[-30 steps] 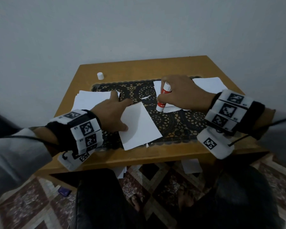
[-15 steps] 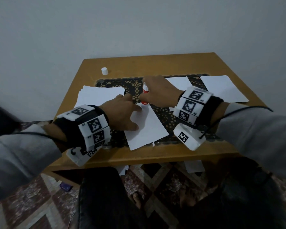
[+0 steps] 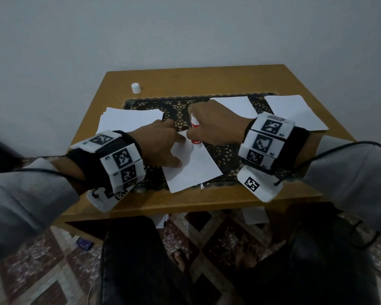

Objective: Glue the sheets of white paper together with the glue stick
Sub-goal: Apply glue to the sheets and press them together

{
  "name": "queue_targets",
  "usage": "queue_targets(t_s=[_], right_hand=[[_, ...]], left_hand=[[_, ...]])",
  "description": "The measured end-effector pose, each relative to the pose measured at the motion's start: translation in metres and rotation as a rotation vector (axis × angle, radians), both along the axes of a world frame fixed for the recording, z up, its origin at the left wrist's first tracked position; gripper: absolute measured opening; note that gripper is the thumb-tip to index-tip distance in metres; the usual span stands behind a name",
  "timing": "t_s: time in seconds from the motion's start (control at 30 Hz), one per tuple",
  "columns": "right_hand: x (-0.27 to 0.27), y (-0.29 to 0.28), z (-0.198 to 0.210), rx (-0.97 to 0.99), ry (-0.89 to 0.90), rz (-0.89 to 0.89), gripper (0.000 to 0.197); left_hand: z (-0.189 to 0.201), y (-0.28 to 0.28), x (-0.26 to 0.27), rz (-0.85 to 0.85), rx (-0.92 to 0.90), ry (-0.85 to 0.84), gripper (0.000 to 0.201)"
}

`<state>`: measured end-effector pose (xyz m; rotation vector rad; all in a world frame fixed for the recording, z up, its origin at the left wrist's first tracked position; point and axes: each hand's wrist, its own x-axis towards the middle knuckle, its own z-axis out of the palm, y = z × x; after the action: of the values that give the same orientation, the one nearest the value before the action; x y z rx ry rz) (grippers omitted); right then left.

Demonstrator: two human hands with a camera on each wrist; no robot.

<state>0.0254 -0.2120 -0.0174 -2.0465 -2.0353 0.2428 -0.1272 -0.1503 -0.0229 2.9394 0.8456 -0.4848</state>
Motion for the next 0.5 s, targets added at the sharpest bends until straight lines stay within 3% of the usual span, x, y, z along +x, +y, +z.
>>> queue_targets(t_s=[0.33, 0.5], right_hand=[[-0.008, -0.056, 0.004, -0.05, 0.012, 0.037, 0.021], [-0.011, -0.08, 0.003, -0.067, 0.015, 0.047, 0.024]], left_hand=[[0.002, 0.0, 0.005, 0.039, -0.025, 0.023, 0.071], [0.001, 0.003, 0.01, 0.076, -0.047, -0.026, 0.058]])
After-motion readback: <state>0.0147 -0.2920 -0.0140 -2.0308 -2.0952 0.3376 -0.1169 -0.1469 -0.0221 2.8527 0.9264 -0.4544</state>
